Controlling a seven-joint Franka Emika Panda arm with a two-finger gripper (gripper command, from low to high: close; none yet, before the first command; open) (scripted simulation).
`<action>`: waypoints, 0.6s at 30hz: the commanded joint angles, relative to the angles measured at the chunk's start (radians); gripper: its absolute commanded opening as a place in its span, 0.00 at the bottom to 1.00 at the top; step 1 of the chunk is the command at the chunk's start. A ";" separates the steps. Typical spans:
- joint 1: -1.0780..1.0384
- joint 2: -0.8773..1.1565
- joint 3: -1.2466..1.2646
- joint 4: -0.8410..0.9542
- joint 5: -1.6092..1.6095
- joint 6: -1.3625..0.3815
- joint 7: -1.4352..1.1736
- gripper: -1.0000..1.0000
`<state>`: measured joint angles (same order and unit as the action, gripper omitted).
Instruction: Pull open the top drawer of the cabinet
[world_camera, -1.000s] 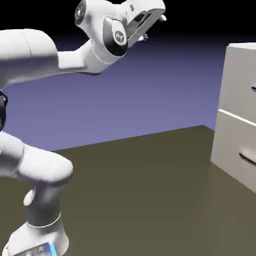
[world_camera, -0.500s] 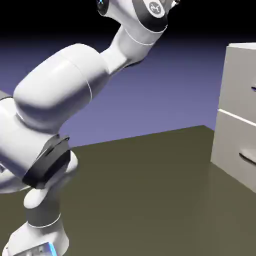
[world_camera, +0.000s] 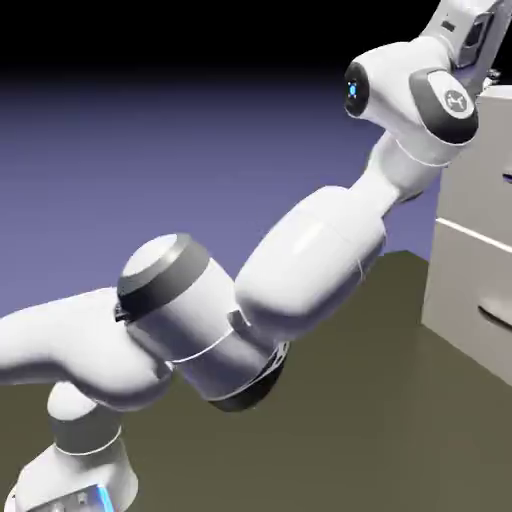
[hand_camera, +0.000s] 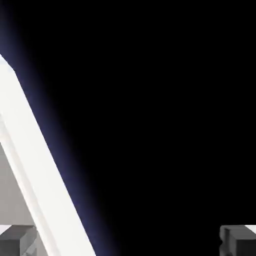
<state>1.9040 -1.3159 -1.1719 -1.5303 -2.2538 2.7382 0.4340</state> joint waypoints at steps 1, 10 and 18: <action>0.036 -0.014 -0.022 0.025 -0.043 -0.006 -0.006 0.50; 0.362 -0.143 -0.225 0.245 -0.432 -0.057 -0.059 0.50; 0.525 -0.177 -0.213 0.480 -0.408 0.012 -0.187 0.50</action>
<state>2.4295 -1.4929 -1.3851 -1.0506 -2.6617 2.7504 0.2467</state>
